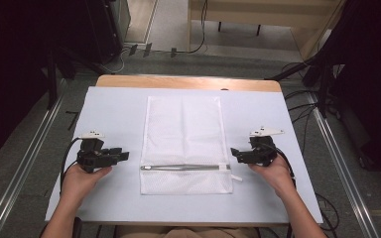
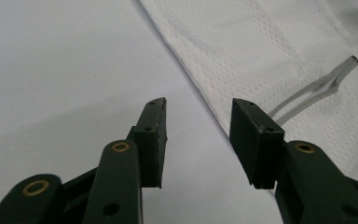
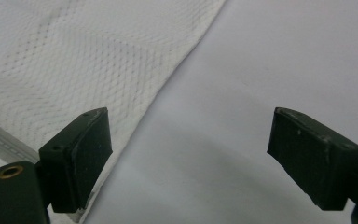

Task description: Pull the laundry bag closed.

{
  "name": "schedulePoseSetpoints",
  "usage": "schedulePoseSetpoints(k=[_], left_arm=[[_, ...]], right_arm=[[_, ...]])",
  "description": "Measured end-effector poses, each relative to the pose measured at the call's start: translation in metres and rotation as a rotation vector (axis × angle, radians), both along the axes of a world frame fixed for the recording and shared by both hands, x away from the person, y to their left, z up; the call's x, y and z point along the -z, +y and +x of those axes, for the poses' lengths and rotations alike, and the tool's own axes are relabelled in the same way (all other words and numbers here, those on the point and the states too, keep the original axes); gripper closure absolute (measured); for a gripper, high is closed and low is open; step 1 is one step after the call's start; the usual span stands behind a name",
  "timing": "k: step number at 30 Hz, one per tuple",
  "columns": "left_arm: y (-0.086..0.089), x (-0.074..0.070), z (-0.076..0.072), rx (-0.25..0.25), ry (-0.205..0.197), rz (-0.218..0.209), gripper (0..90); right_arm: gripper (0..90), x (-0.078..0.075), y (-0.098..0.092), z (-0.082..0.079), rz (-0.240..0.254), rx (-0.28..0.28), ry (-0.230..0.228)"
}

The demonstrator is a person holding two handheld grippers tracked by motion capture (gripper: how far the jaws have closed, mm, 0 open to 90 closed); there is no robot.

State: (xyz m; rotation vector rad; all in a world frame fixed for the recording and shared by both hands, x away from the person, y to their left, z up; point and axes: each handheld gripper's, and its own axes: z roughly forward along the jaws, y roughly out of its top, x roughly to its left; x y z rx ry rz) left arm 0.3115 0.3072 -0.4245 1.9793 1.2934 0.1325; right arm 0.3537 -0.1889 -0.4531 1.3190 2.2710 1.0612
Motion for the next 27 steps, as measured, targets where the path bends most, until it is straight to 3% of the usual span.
schedulePoseSetpoints(k=[2, 4, 7, 11, 15, 27], left_arm=[[-0.0004, 0.0002, 0.0007, -0.002, 0.009, 0.0, 49.0], [-0.0011, 0.0013, 0.0024, 0.004, 0.022, 0.006, 44.6], [-0.0022, 0.0011, 0.0029, 0.01, 0.024, 0.0, 44.3], [-0.0019, -0.0001, 0.0032, 0.012, 0.017, -0.005, 42.6], [-0.0014, 0.0001, 0.0038, 0.012, 0.018, -0.005, 41.3], [0.0002, -0.001, 0.0037, 0.006, 0.019, -0.011, 40.3]], right_arm=[[13.2, -0.0003, -0.0009, -0.0002, 0.02, -0.014, 0.022], [13.4, 0.0001, -0.0009, -0.0003, 0.011, -0.013, 0.021], [13.5, 0.0006, -0.0014, -0.0009, 0.001, -0.018, 0.031], [15.1, -0.0028, -0.0041, -0.002, 0.015, -0.016, 0.001], [21.6, -0.0046, -0.0063, -0.0032, 0.015, -0.004, -0.005], [28.9, -0.0037, -0.0053, -0.0039, 0.013, -0.031, 0.012]])
